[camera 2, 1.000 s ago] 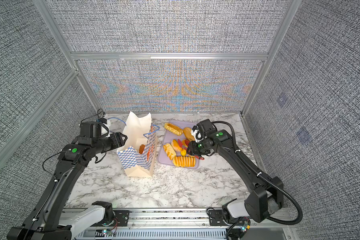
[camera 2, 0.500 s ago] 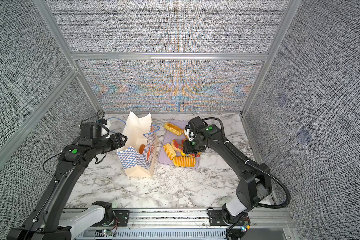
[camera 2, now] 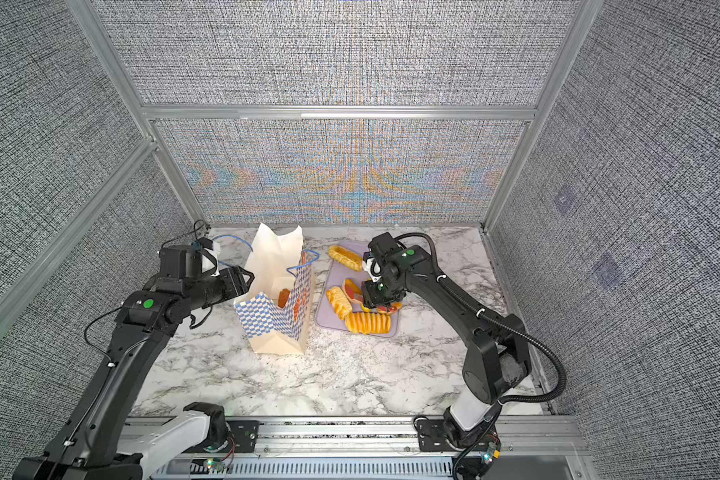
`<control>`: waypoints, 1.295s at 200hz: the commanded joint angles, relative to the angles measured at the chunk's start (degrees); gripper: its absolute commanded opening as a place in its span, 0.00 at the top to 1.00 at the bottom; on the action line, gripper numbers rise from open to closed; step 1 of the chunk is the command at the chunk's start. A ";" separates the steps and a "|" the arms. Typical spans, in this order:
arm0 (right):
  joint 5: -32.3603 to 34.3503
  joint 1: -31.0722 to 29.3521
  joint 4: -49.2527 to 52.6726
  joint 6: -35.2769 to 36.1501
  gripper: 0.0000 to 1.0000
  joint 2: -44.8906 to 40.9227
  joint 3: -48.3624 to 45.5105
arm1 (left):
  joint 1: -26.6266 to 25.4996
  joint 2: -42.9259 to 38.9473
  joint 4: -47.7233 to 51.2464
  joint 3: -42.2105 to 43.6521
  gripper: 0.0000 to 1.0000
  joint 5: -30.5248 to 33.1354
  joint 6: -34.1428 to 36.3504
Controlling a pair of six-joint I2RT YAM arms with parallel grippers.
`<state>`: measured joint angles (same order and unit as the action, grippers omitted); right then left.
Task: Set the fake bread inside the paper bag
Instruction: 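Lower the tongs onto the tray and pinch a yellow pastry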
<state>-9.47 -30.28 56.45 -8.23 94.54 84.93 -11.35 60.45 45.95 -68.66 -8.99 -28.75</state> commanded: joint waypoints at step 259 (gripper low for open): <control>2.97 -0.19 0.30 1.44 0.59 1.05 2.43 | 0.08 0.45 -0.84 -0.07 0.36 0.07 -0.08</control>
<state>-7.33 -30.39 56.73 -6.44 96.23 86.61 -11.35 60.86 45.95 -68.64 -8.97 -28.95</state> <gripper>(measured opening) 0.419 0.650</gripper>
